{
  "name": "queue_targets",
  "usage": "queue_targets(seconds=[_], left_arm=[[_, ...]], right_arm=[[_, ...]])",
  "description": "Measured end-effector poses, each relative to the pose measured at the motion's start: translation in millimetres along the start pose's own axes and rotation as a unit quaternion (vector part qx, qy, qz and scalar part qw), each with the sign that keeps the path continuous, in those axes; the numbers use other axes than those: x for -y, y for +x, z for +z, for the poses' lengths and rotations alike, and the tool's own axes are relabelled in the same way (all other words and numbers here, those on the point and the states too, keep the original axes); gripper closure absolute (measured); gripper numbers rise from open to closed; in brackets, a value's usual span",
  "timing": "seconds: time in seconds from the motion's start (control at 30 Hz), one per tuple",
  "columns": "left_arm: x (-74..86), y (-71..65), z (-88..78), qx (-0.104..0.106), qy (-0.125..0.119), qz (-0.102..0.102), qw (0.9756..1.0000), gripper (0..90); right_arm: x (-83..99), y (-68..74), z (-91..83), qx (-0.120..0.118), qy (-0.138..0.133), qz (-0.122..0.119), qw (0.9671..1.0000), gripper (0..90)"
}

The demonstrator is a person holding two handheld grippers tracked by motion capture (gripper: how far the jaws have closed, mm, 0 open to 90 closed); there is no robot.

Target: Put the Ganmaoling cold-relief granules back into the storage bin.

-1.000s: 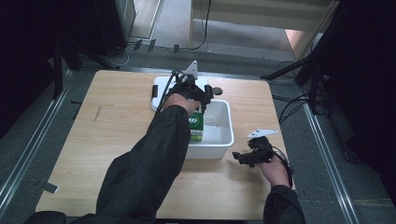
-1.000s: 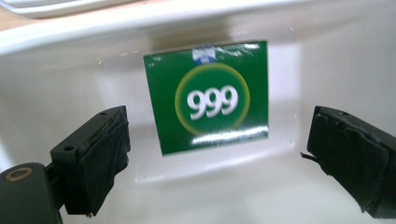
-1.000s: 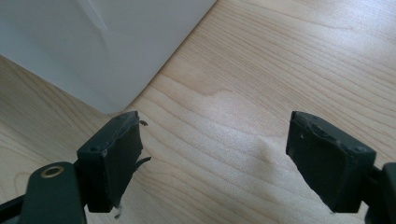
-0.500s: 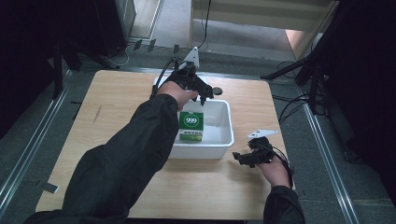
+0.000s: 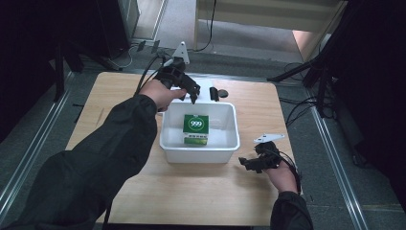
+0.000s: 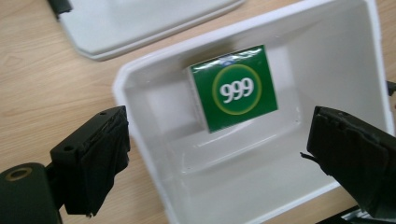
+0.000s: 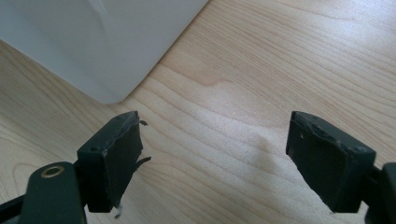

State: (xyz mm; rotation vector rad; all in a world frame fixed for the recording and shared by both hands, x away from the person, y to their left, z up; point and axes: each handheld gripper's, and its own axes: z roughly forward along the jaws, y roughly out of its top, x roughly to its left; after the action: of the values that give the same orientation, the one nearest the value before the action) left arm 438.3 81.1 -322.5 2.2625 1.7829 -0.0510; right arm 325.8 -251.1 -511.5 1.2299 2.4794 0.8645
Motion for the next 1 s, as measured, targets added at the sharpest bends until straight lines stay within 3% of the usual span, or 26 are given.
queue_targets(seconds=[0.23,0.33,0.47,0.7,1.0], left_arm=[[13.1,33.5,0.0,0.008,-0.011,-0.007,0.9999,6.6],[21.0,48.4,3.6,0.000,-0.016,-0.008,0.9998,6.6],[31.2,69.5,9.4,0.006,-0.017,-0.024,0.9995,6.6],[50.6,99.3,22.7,0.009,-0.028,-0.031,0.9991,6.6],[77.3,124.1,47.5,0.003,-0.045,-0.036,0.9983,6.6]], right_arm=[[1.0,-0.3,-0.4,0.002,0.000,-0.001,1.0000,18.5],[1.8,-0.1,-1.4,0.002,0.001,0.002,1.0000,18.5],[2.8,-0.5,-1.8,0.002,0.001,0.003,1.0000,18.5],[3.7,-0.6,-2.2,0.003,0.001,0.003,1.0000,18.5],[3.9,-0.5,-2.0,0.003,0.001,0.002,1.0000,18.5]])
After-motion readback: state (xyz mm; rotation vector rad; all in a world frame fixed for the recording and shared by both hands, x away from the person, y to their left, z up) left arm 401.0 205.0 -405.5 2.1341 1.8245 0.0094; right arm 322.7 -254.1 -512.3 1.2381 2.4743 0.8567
